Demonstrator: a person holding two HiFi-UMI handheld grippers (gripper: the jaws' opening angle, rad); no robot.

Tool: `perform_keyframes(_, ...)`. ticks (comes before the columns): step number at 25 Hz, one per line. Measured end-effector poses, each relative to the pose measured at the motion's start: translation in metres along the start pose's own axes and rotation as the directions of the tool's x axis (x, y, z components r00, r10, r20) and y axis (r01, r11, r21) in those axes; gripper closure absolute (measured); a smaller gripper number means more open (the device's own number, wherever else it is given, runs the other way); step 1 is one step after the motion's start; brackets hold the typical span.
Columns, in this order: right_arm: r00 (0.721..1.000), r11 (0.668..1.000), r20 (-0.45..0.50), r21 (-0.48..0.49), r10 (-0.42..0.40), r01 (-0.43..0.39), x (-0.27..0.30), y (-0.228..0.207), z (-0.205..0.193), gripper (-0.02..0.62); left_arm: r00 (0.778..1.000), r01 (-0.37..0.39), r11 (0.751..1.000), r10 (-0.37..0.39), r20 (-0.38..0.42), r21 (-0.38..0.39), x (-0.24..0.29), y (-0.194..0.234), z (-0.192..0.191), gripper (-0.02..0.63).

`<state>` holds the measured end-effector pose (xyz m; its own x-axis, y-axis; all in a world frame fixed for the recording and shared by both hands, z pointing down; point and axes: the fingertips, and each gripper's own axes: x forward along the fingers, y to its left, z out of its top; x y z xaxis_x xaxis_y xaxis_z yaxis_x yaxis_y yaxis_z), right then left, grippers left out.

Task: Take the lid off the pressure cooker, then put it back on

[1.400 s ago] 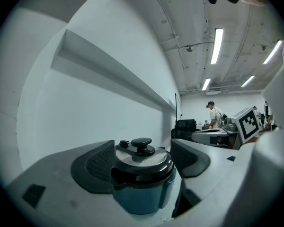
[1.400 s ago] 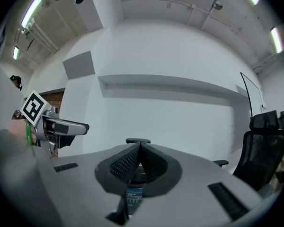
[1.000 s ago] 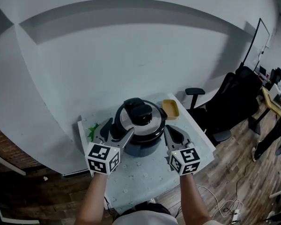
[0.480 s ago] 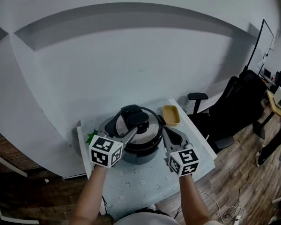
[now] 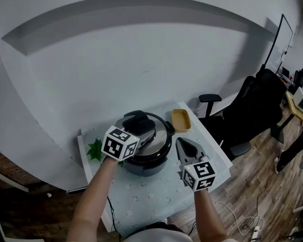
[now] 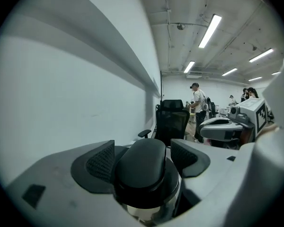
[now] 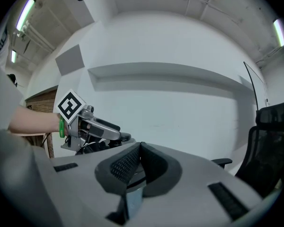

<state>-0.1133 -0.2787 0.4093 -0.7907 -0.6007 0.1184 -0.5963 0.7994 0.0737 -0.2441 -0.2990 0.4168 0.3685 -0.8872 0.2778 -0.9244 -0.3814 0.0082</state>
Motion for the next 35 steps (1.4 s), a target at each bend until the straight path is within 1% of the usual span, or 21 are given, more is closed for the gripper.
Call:
perform_keyframes(5,1.000,1.000,-0.001,0.007,-0.027,0.027,-0.006,-0.011,-0.002,0.594,0.996,0.047,0.999,-0.045,-0.072,0.021,0.013,-0.004,-0.003,0.268)
perform_keyframes(10,0.999,0.999,0.000,0.009,-0.037,0.037,-0.010,-0.017,-0.002,0.594,0.992,0.047,0.998,-0.041,-0.123,0.048,0.017,-0.003,-0.007,0.272)
perform_keyframes(14,0.999,0.999,-0.001,0.010,-0.036,0.036,-0.008,-0.018,-0.003,0.594,0.985,0.064,0.995,-0.050,-0.164,0.078,0.019,-0.003,-0.012,0.278)
perform_keyframes(21,1.000,1.000,-0.003,0.013,-0.024,0.024,-0.005,-0.018,-0.004,0.594,0.977,0.102,0.992,-0.085,-0.193,0.079,0.019,-0.006,-0.015,0.290)
perform_keyframes(29,1.000,1.000,-0.007,0.011,-0.007,0.007,0.001,-0.016,-0.006,0.594,0.977,0.115,0.989,-0.096,-0.193,0.090,0.019,-0.006,-0.015,0.295)
perform_keyframes(35,1.000,1.000,-0.007,0.012,-0.006,0.006,0.004,-0.017,-0.006,0.594,0.971,0.135,0.987,-0.115,-0.208,0.087,0.019,-0.007,-0.016,0.298)
